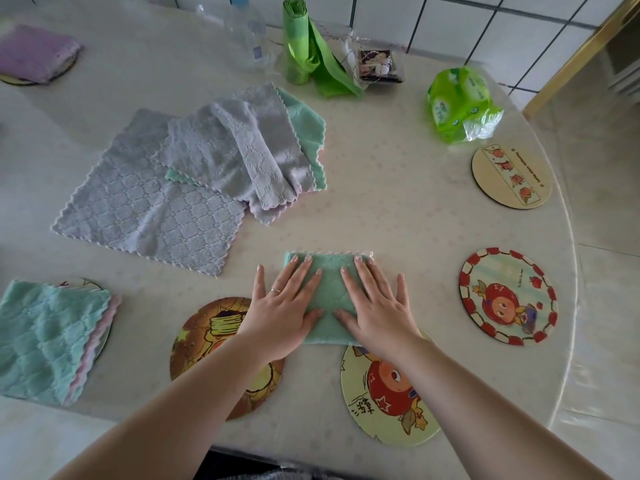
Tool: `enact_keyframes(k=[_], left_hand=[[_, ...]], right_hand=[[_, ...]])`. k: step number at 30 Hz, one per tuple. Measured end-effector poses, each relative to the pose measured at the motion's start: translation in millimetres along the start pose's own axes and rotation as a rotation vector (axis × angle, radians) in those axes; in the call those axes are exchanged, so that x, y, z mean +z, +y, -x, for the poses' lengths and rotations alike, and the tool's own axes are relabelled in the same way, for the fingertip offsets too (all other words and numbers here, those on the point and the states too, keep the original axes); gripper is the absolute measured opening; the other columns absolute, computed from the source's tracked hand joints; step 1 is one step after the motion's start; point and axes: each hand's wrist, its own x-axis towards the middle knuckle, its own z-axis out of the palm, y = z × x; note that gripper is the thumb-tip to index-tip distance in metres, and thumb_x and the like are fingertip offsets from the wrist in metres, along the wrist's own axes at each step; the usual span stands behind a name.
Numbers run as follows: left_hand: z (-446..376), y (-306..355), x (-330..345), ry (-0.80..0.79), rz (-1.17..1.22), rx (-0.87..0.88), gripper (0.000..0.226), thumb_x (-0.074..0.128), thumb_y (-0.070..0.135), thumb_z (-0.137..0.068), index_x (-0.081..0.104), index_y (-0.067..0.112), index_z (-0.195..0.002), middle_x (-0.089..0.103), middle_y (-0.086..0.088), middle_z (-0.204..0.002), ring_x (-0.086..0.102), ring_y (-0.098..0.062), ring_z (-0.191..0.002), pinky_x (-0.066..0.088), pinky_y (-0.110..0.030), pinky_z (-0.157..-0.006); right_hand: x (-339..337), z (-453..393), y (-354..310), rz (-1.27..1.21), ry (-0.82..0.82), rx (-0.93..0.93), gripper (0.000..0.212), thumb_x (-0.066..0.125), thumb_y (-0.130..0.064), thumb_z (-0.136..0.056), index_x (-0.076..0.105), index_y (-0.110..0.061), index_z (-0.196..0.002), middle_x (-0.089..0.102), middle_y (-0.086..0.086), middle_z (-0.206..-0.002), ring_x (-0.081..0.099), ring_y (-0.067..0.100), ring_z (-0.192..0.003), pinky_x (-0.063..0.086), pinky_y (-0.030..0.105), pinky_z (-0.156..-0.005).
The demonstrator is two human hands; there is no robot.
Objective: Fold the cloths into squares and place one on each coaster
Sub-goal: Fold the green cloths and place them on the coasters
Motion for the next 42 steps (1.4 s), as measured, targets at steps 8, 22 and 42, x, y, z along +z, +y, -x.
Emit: enact_keyframes(k=[8, 22, 42], left_hand=[[19, -6, -20, 0.233, 0.367, -0.236, 0.062, 0.046, 0.044, -0.09, 0.023, 0.024, -0.145, 0.028, 0.004, -0.15, 0.022, -0.018, -0.139, 0.017, -0.042, -0.113], [23, -9, -28, 0.16, 0.908, -0.356, 0.036, 0.054, 0.008, -0.09, 0.06, 0.031, -0.117, 0.053, 0.004, -0.117, 0.058, -0.008, -0.09, 0.044, -0.009, -0.054], [138, -84, -10, 0.313, 0.977, -0.546, 0.037, 0.053, -0.005, -0.085, 0.065, 0.02, -0.111, 0.061, -0.003, -0.111, 0.059, -0.015, -0.096, 0.044, -0.024, -0.082]], right_hand=[[-15, 12, 6, -0.457, 0.243, 0.209, 0.061, 0.053, -0.041, -0.087, 0.03, -0.025, -0.141, 0.037, -0.004, -0.143, 0.037, 0.015, -0.129, 0.034, 0.04, -0.108], [-25, 20, -5, -1.019, 0.19, 0.404, 0.037, 0.061, -0.018, -0.087, 0.047, -0.027, -0.12, 0.052, -0.012, -0.096, 0.056, 0.008, -0.085, 0.043, 0.022, -0.058], [9, 52, -121, -0.837, -0.132, 0.031, 0.039, 0.06, -0.008, -0.086, 0.06, -0.03, -0.118, 0.035, -0.008, -0.118, 0.046, 0.013, -0.113, 0.031, 0.013, -0.092]])
